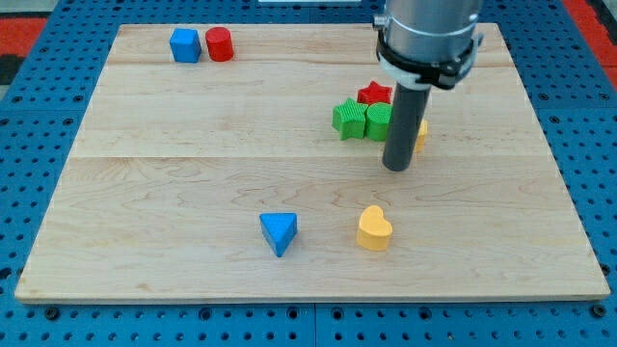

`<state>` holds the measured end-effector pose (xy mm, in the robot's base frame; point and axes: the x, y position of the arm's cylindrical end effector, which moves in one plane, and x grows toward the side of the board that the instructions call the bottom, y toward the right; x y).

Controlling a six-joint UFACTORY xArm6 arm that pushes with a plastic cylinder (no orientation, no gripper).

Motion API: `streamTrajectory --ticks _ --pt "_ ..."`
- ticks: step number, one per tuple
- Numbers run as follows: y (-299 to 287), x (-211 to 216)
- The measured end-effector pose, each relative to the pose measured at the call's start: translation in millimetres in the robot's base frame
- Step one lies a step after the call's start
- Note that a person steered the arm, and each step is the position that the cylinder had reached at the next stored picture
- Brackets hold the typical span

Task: Push the yellow heart towards the group of the blocks

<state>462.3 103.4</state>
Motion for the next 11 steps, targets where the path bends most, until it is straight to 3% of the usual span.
streamTrajectory --ticks 2,3,5,6,7,8,10,11 --pt "12.2 -48.9" --pt "12.3 -43.7" --pt "48.3 66.5" --pt "20.2 124.6" --pt "-42.0 134.2" --pt "-77.1 124.2" --pt "-54.0 116.1" --pt "-53.9 86.0"
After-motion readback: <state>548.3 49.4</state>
